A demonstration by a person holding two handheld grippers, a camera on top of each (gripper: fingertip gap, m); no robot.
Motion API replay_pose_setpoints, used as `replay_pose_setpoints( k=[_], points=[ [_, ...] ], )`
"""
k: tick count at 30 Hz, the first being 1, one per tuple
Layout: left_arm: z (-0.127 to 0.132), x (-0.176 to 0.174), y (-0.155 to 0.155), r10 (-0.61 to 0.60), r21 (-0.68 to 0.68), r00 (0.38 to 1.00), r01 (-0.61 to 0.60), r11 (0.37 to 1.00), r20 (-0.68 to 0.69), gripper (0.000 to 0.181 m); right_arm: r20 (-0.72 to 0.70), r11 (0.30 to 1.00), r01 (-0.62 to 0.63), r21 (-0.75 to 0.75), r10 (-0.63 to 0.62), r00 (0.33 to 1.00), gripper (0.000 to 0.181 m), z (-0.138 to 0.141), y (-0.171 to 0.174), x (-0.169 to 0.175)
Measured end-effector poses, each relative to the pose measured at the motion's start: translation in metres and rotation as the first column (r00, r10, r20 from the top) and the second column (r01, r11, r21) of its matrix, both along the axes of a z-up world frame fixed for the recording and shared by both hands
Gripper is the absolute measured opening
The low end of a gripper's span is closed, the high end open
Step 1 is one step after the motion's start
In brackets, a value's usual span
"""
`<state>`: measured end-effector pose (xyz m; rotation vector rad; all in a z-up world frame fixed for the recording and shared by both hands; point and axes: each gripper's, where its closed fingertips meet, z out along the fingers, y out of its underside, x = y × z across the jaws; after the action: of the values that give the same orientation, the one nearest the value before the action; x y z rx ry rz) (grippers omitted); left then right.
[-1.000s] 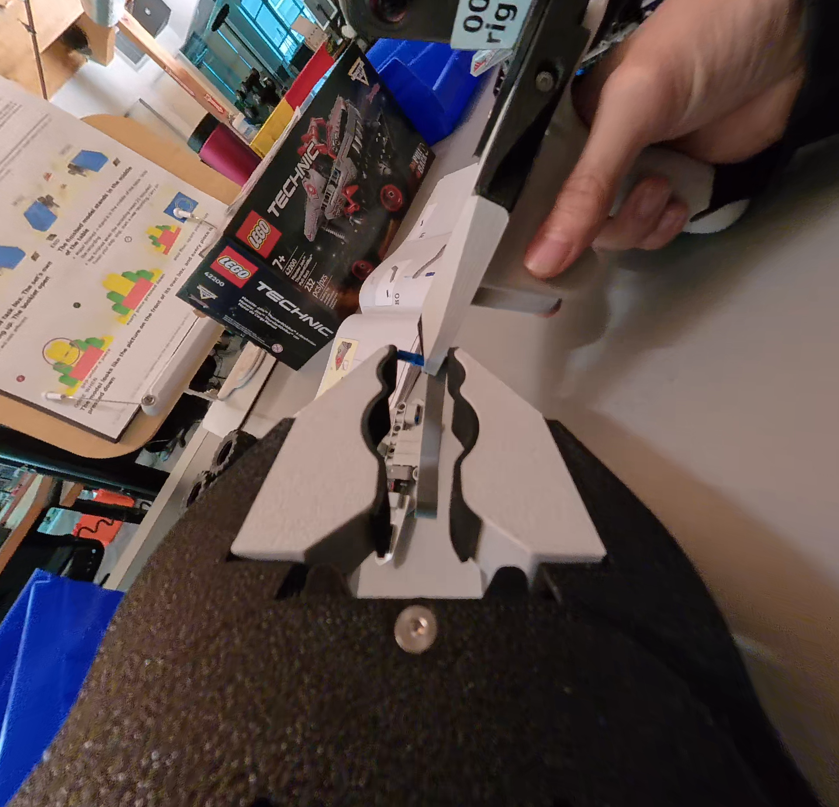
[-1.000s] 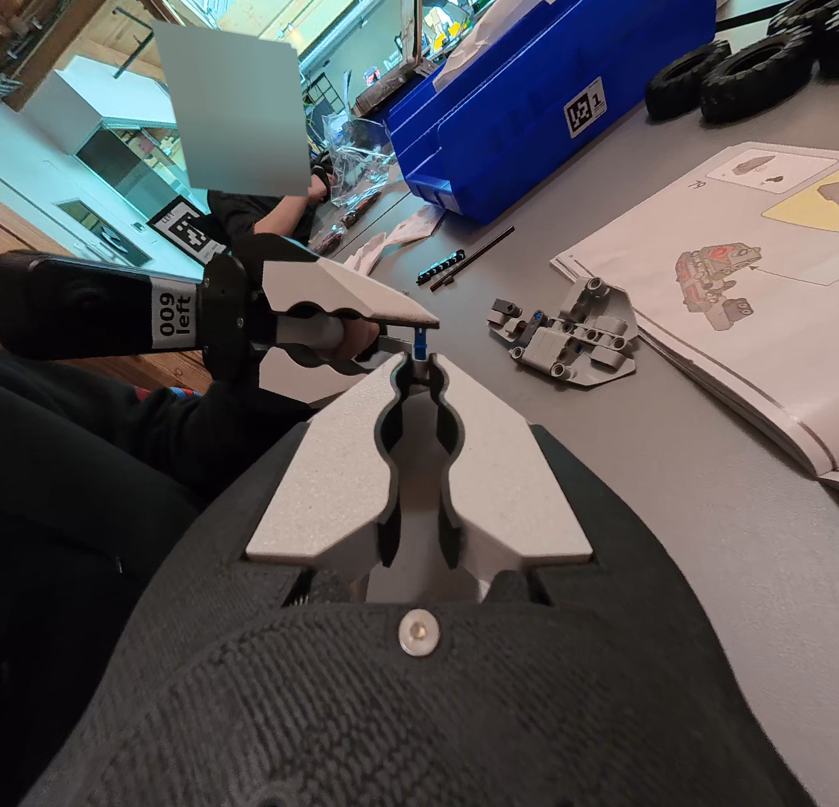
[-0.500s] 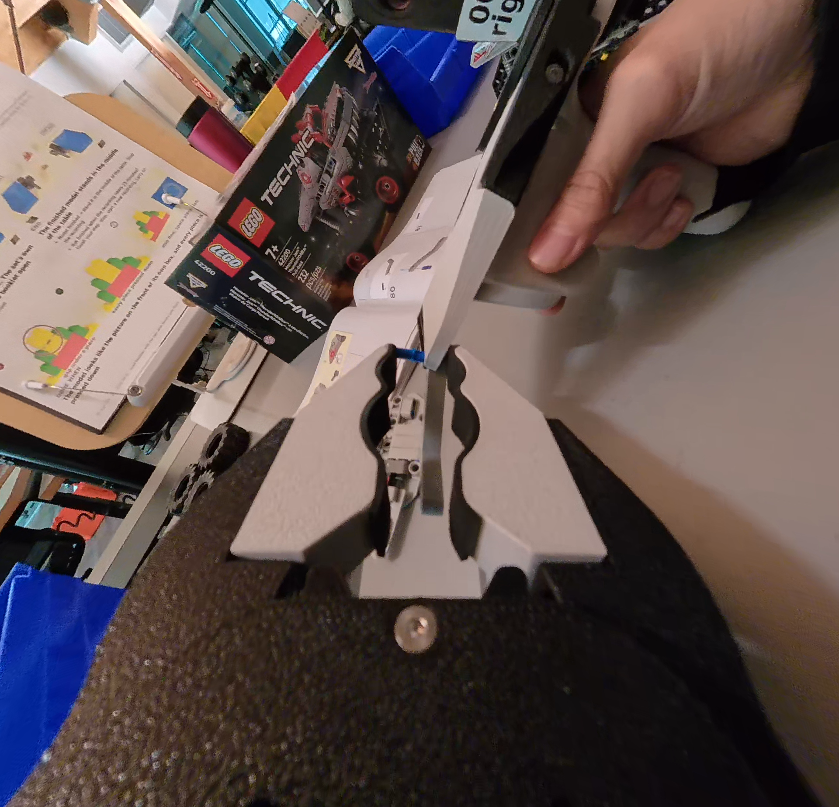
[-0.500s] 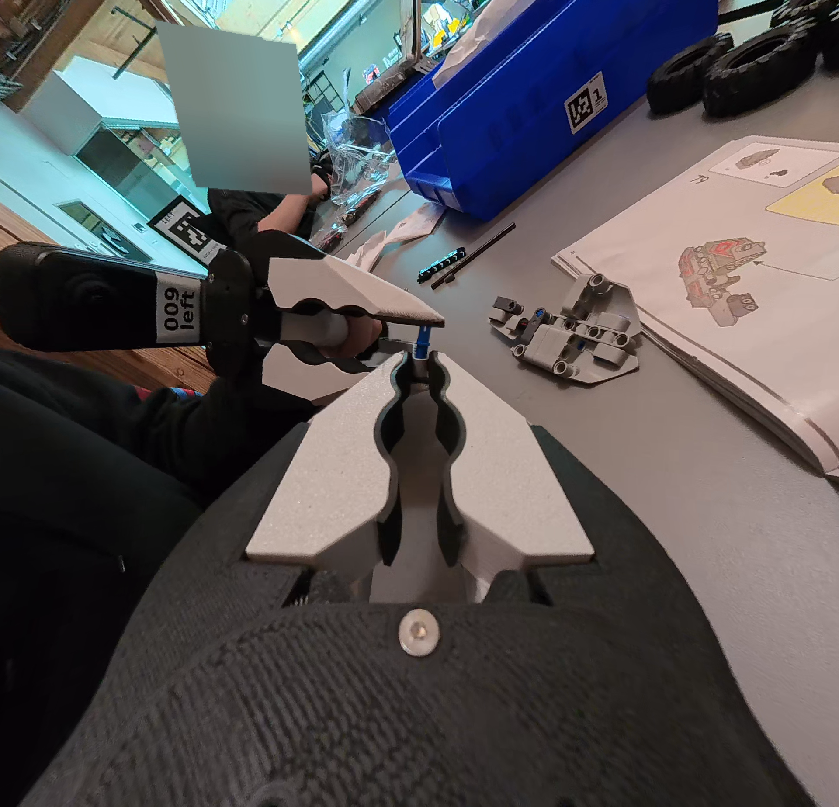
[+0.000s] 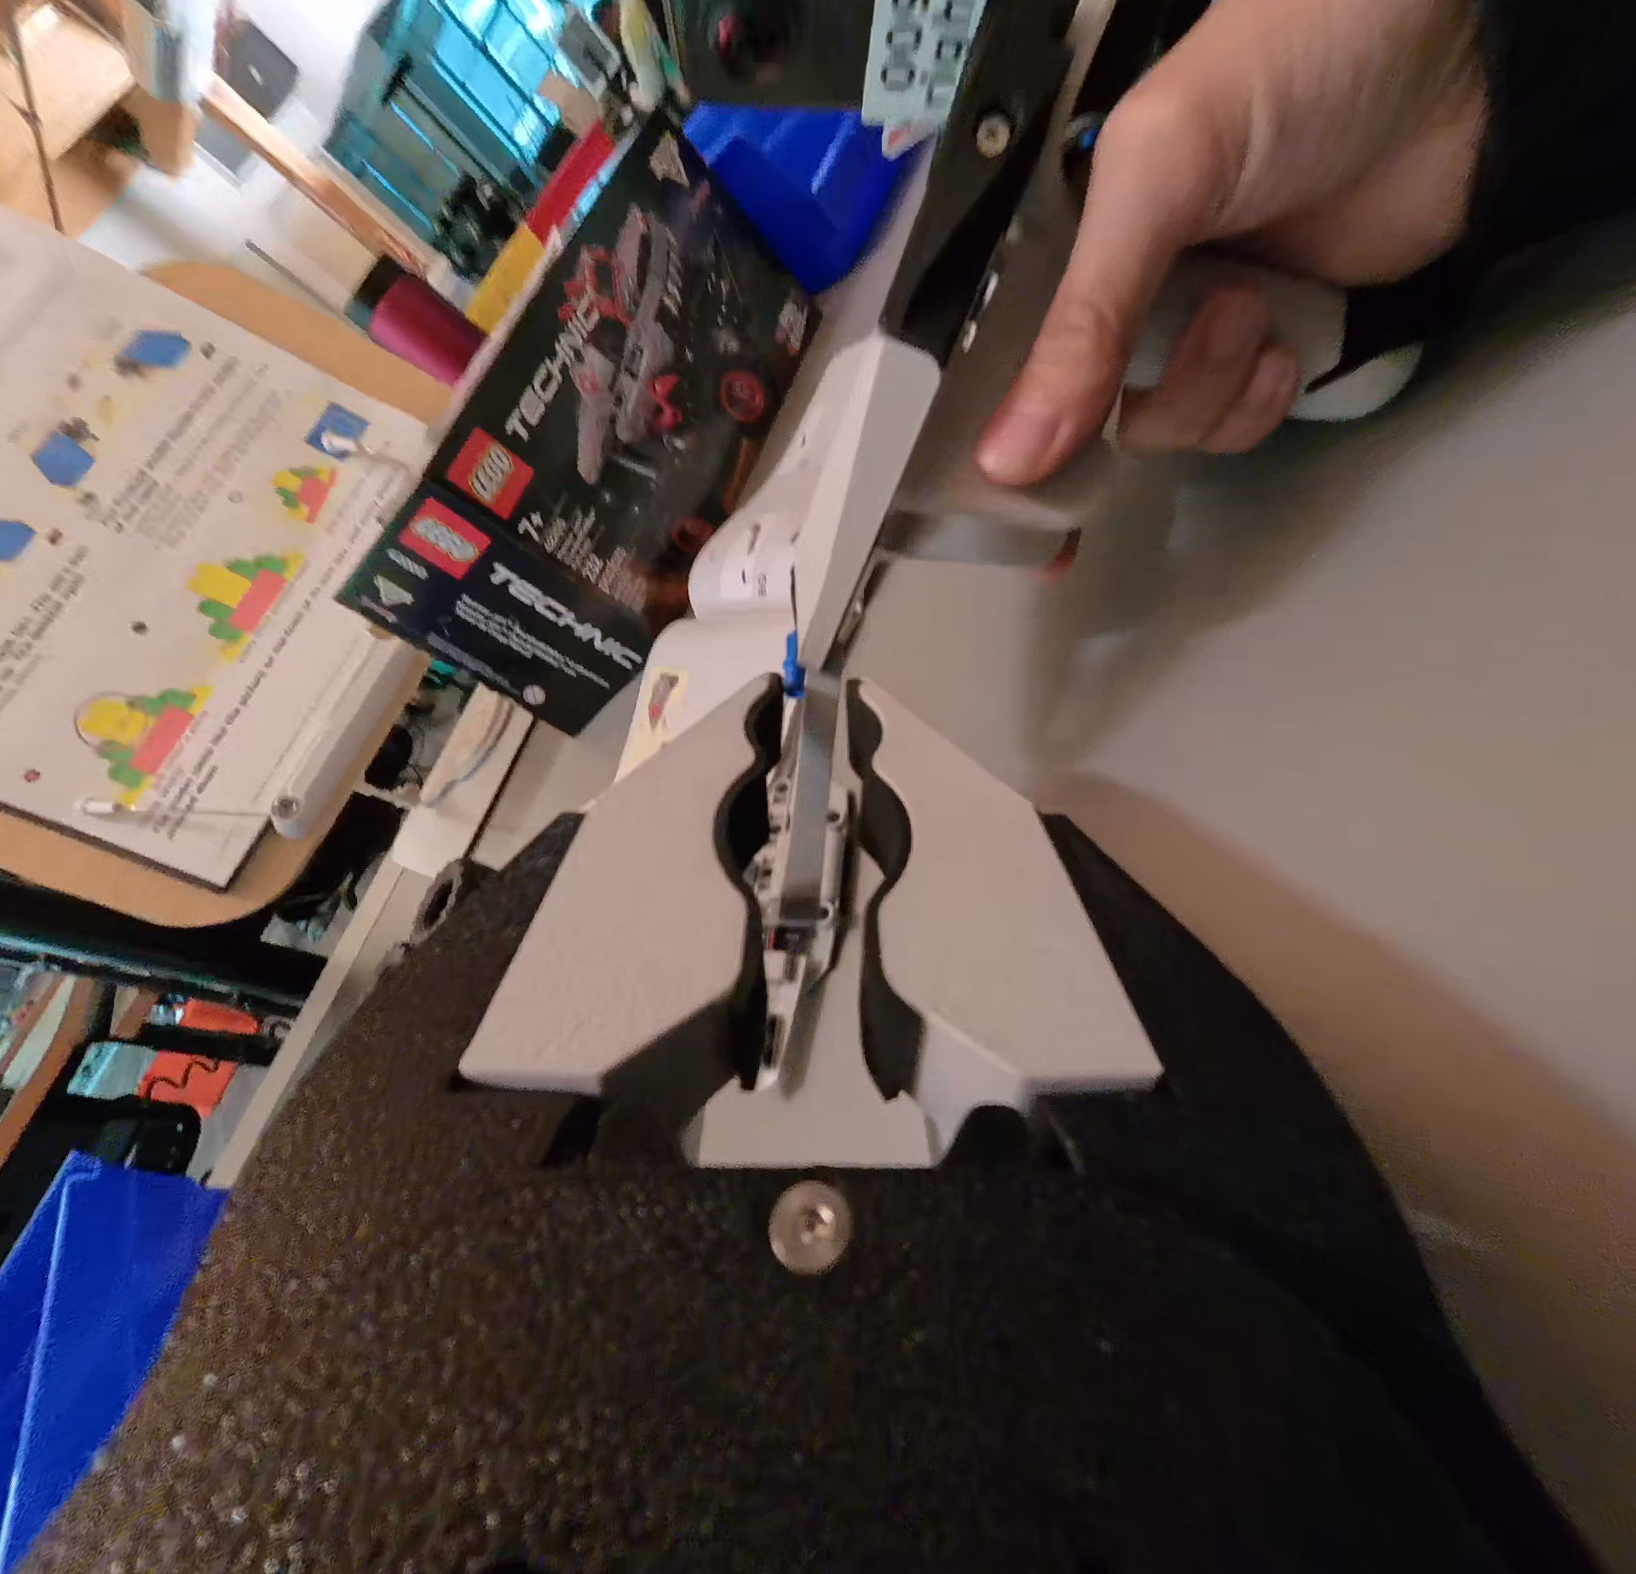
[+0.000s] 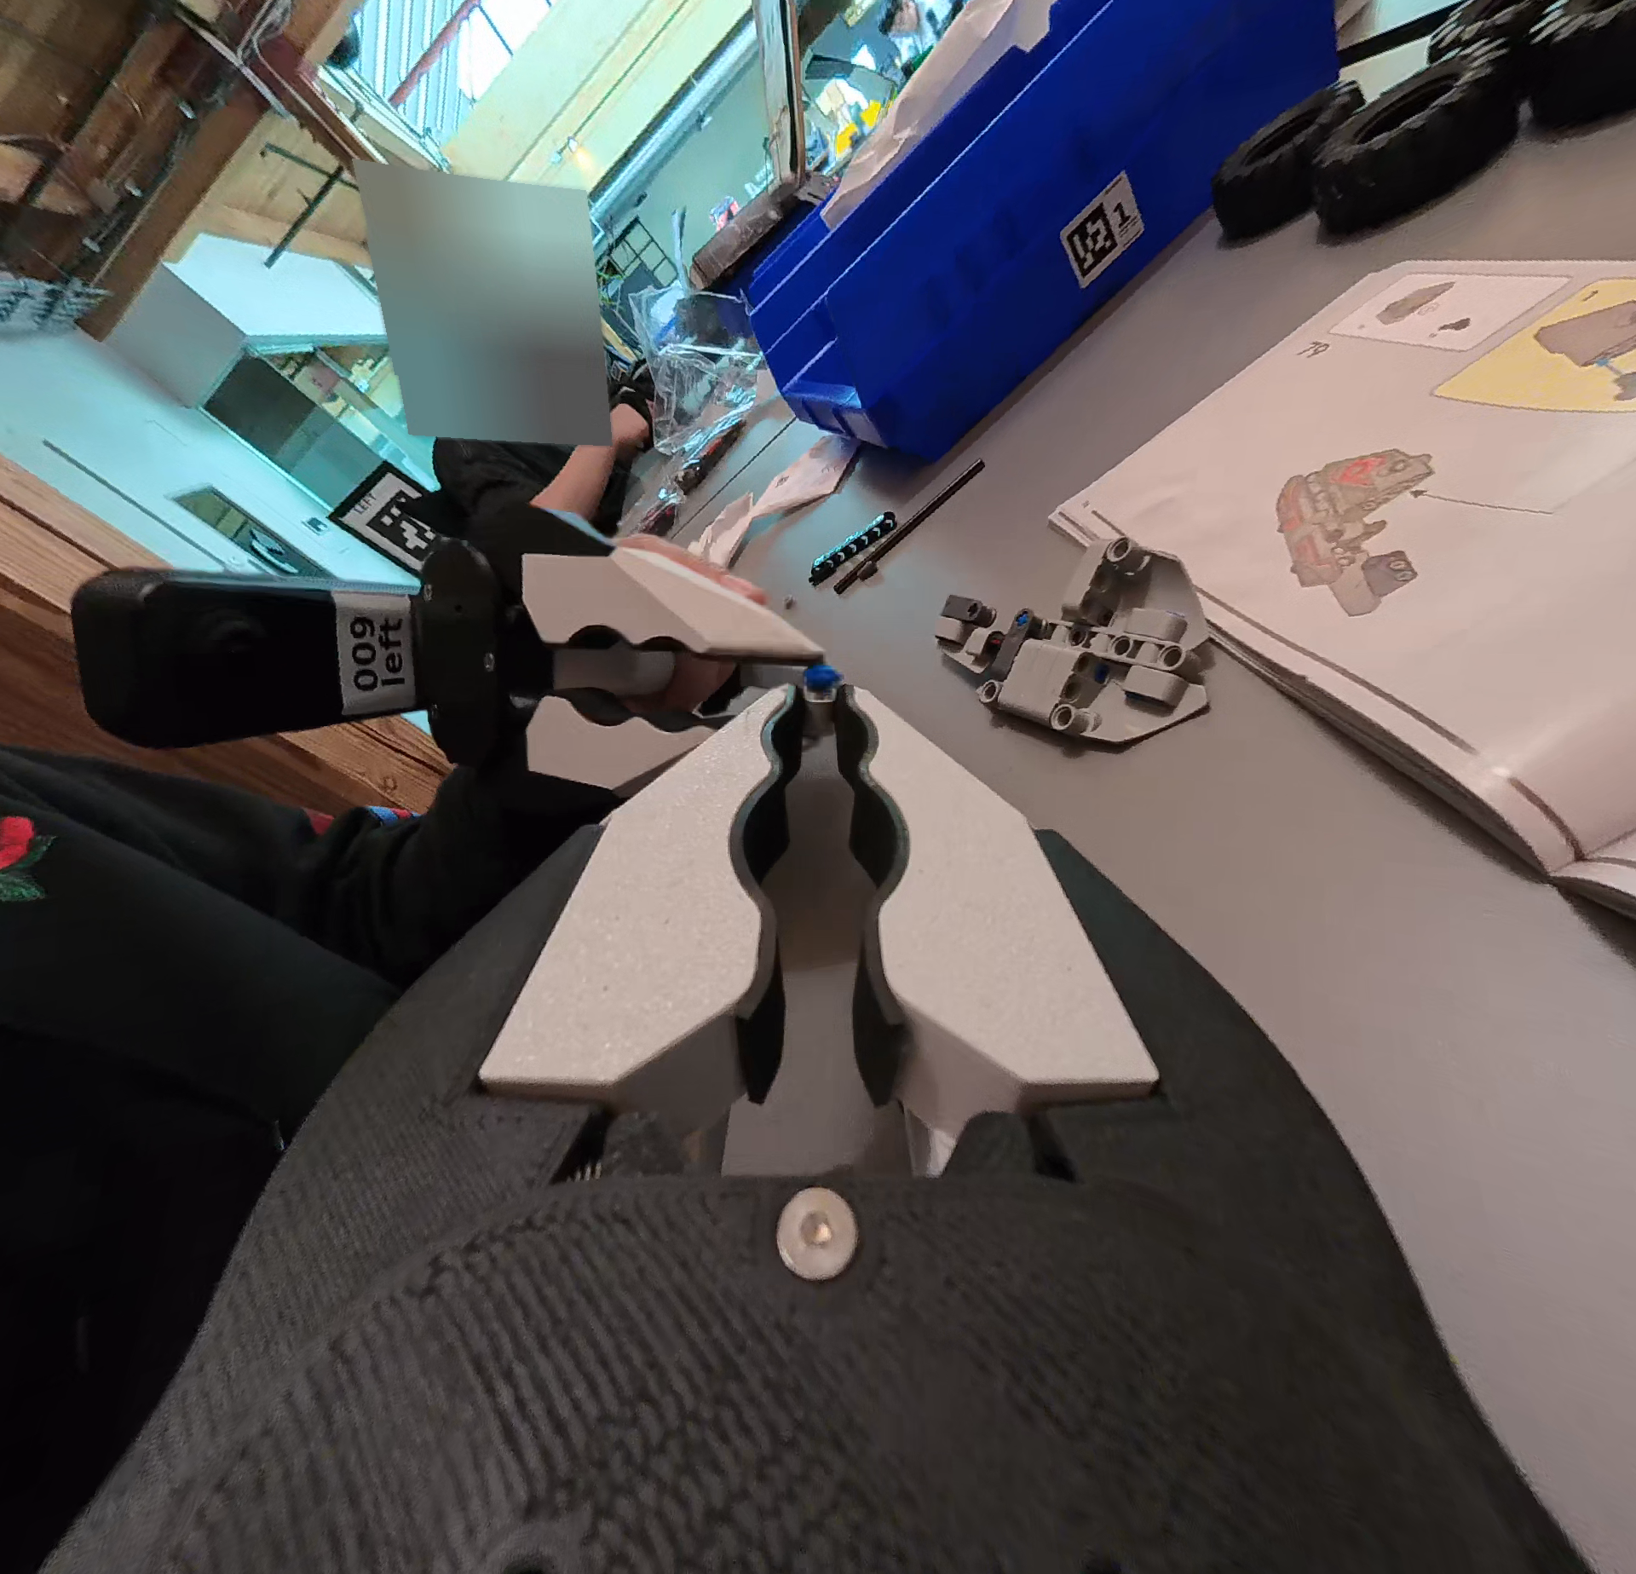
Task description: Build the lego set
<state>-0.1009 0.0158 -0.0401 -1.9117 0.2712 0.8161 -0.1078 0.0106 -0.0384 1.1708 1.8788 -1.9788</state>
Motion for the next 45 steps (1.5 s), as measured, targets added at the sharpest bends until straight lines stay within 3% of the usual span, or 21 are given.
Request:
replay_pose_setpoints(
  k=[10, 18, 24, 28, 33, 39, 41, 45],
  points=[
    [-0.004, 0.003, 0.001, -0.026, -0.022, 1.000, 0.026, 0.999, 0.001, 0.014, 0.005, 0.998, -0.054, 0.028, 0.054, 0.999, 0.006, -0.004, -0.004, 0.007],
    [-0.017, 0.029, -0.008, -0.219, -0.035, 0.936, 0.238, 0.971, 0.276, 0.021, -0.026, 0.976, -0.086, 0.202, 0.093, 0.995, 0.006, -0.019, -0.001, 0.012],
    [-0.029, 0.010, -0.020, -0.100, -0.083, 0.916, 0.143, 0.986, 0.388, 0.021, -0.022, 0.933, -0.143, 0.330, 0.159, 0.987, 0.006, -0.034, -0.007, 0.022],
    [-0.053, 0.018, -0.022, -0.080, -0.183, 0.884, 0.183, 0.966, 0.461, 0.017, 0.000, 0.881, -0.177, 0.439, 0.197, 0.980, 0.006, -0.049, -0.011, 0.029],
    [-0.059, 0.022, -0.014, -0.071, -0.205, 0.879, 0.187, 0.961, 0.472, 0.017, 0.014, 0.789, -0.207, 0.579, 0.244, 0.970, 0.006, -0.069, -0.009, 0.038],
    [-0.061, 0.026, -0.017, -0.080, -0.210, 0.863, 0.210, 0.955, 0.499, 0.014, 0.028, 0.773, -0.229, 0.591, 0.264, 0.964, 0.006, -0.070, -0.008, 0.043],
    [-0.055, 0.018, -0.019, -0.057, -0.186, 0.871, 0.168, 0.968, 0.488, 0.011, 0.026, 0.769, -0.239, 0.593, 0.278, 0.960, 0.015, -0.067, -0.007, 0.046],
    [-0.049, -0.008, -0.025, 0.067, -0.180, 0.882, 0.021, 0.983, 0.467, 0.010, -0.021, 0.809, -0.239, 0.538, 0.296, 0.955, 0.014, -0.047, -0.005, 0.046]
  ],
)
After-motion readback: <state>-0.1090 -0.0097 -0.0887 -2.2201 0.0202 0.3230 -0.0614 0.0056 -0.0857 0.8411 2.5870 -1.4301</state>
